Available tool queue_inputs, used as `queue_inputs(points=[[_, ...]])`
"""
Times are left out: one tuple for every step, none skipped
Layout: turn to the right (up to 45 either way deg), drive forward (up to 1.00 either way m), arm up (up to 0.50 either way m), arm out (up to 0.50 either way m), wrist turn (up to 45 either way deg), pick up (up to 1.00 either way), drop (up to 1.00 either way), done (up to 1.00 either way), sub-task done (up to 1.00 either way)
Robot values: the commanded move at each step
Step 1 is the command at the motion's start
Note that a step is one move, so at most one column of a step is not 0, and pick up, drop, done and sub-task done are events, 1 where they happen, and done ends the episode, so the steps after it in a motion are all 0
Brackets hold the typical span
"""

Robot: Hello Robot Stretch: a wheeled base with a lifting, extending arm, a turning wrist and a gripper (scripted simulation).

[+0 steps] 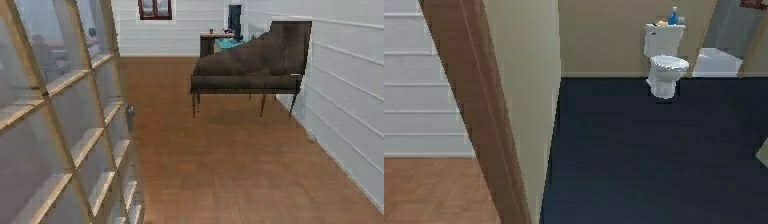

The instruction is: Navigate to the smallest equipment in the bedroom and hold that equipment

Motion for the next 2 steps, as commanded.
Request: queue_inputs(points=[[0.0,1.0,0.0,0.0,0.0,0.0,0.0,0.0,0.0],[0.0,0.2,0.0,0.0,0.0,0.0,0.0,0.0,0.0]])
